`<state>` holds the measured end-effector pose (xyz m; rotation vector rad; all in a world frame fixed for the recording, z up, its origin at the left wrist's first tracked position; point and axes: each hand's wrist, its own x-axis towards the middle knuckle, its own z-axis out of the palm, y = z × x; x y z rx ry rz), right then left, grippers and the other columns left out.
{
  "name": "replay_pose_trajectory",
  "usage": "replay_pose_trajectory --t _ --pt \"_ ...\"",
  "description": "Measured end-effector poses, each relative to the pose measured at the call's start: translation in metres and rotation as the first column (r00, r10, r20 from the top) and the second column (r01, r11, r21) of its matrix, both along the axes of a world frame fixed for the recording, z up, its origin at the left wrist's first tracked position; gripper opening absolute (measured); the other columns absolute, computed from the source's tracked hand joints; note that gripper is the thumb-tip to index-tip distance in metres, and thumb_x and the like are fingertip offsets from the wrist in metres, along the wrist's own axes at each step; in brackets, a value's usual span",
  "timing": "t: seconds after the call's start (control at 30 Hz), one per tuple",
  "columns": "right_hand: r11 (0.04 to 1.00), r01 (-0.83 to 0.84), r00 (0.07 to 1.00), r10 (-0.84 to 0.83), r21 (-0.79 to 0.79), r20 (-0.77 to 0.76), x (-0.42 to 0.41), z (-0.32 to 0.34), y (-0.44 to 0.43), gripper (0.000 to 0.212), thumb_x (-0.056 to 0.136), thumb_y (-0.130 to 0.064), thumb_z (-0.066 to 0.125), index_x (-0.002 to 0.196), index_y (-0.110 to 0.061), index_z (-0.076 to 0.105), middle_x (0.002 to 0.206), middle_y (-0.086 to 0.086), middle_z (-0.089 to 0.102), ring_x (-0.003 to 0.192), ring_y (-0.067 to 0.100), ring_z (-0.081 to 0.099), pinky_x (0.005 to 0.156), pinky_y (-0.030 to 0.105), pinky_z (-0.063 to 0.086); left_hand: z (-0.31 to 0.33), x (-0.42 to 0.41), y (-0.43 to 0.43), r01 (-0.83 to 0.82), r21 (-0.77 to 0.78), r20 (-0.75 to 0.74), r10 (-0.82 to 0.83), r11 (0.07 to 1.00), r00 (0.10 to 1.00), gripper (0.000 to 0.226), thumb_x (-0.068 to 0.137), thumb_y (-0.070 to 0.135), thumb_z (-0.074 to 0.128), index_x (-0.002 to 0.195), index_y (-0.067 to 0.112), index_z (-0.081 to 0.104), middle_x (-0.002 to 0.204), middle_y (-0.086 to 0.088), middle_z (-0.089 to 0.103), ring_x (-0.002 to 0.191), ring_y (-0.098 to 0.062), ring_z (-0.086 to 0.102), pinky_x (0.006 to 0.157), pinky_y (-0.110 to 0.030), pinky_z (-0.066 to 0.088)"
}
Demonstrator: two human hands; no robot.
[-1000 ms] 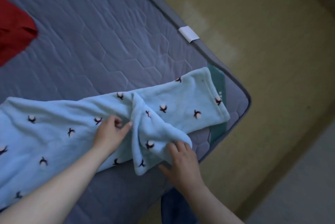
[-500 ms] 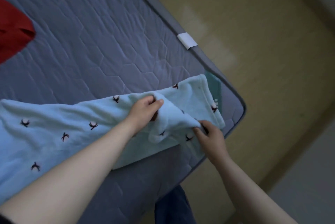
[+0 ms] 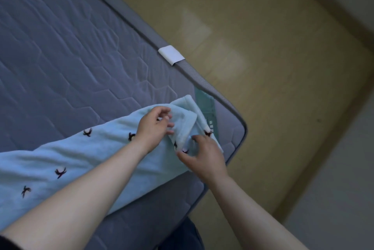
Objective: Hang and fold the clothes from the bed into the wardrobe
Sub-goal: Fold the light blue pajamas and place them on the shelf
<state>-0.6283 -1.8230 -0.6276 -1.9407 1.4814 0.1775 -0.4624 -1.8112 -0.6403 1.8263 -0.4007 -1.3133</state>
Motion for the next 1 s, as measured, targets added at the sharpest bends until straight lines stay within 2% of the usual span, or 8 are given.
replay_pose_trajectory --t 0.1,0.23,0.3,0.5,0.67,0.83,0.9,1.0 --pt "0.999 -0.007 0.997 0.010 -0.045 0.080 0.008 -0.005 0.000 0.033 0.074 -0.050 0.062 0.081 -0.017 0.063 0.086 -0.004 0.064 0.088 0.015 0.056 0.074 0.035 0.045 -0.009 0.006 0.006 0.061 0.026 0.174 -0.065 0.998 0.983 0.028 0.095 -0.001 0.045 0.121 0.006 0.053 0.123 -0.015 0.050 0.091 -0.029 0.064 0.068 -0.027 0.060" --pt "0.868 0.326 0.822 -0.456 0.374 0.342 0.022 -0.002 -0.011 0.024 0.082 -0.026 0.066 0.074 -0.004 0.061 0.070 0.006 0.063 0.066 0.013 0.057 0.062 0.036 0.046 -0.016 0.022 0.007 0.247 0.067 0.360 -0.255 0.967 0.898 0.041 0.092 0.004 0.055 0.131 0.011 0.050 0.137 -0.009 0.039 0.085 -0.030 0.066 0.079 -0.036 0.057" --pt "0.812 0.395 0.747 -0.556 0.430 0.365 0.027 0.000 -0.021 0.019 0.087 -0.018 0.061 0.073 -0.007 0.054 0.067 0.009 0.057 0.063 0.014 0.052 0.060 0.033 0.044 -0.019 0.028 0.003 0.351 0.144 0.443 -0.377 0.925 0.813 0.047 0.089 0.013 0.061 0.134 0.014 0.049 0.136 -0.005 0.043 0.081 -0.026 0.065 0.087 -0.031 0.050" --pt "0.978 0.206 0.909 -0.202 0.028 0.364 0.018 -0.001 -0.071 0.017 0.098 -0.032 0.044 0.108 -0.019 0.046 0.080 -0.002 0.060 0.075 0.023 0.059 0.062 0.038 0.046 -0.021 0.034 -0.008 0.277 0.125 0.499 -0.302 0.953 0.813 0.043 0.086 0.026 0.067 0.125 0.014 0.055 0.118 -0.006 0.047 0.069 -0.018 0.059 0.087 -0.032 0.050" --pt "0.886 0.170 0.966 -0.236 0.432 0.102 -0.005 -0.028 -0.082 0.045 0.087 -0.044 0.064 0.120 -0.016 0.054 0.108 -0.003 0.063 0.101 0.020 0.059 0.080 0.034 0.048 -0.025 0.028 0.005 0.301 0.161 0.516 -0.341 0.940 0.786 0.048 0.088 0.024 0.065 0.132 0.016 0.050 0.131 -0.006 0.039 0.066 0.000 0.052 0.074 -0.008 0.031" --pt "0.980 0.042 0.925 -0.111 0.193 0.363 -0.008 -0.028 -0.069 0.044 0.086 -0.029 0.062 0.126 -0.040 0.049 0.100 -0.030 0.059 0.091 -0.007 0.057 0.071 0.015 0.044 -0.028 0.029 0.009 0.328 0.239 0.498 -0.406 0.914 0.767 0.062 0.089 0.034 0.062 0.144 0.018 0.036 0.145 -0.008 0.034 0.088 -0.018 0.062 0.091 -0.026 0.040" --pt "0.992 0.025 0.944 -0.065 0.127 0.323 -0.012 -0.031 -0.063 0.055 0.088 -0.027 0.060 0.136 -0.043 0.040 0.113 -0.019 0.061 0.098 0.004 0.059 0.077 0.024 0.049 -0.032 0.035 0.005 0.336 0.331 0.494 -0.466 0.882 0.734 0.063 0.088 0.035 0.063 0.142 0.013 0.038 0.141 -0.013 0.040 0.117 -0.030 0.052 0.100 -0.034 0.038" --pt "0.981 0.113 0.980 -0.137 0.160 0.145 -0.019 -0.037 -0.061 0.056 0.089 -0.031 0.062 0.140 -0.028 0.039 0.122 -0.005 0.060 0.109 0.021 0.058 0.083 0.037 0.049 -0.033 0.039 0.001 0.348 0.363 0.551 -0.500 0.864 0.668 0.028 0.086 0.026 0.064 0.110 0.012 0.059 0.113 -0.013 0.052 0.109 -0.033 0.053 0.091 -0.036 0.041"
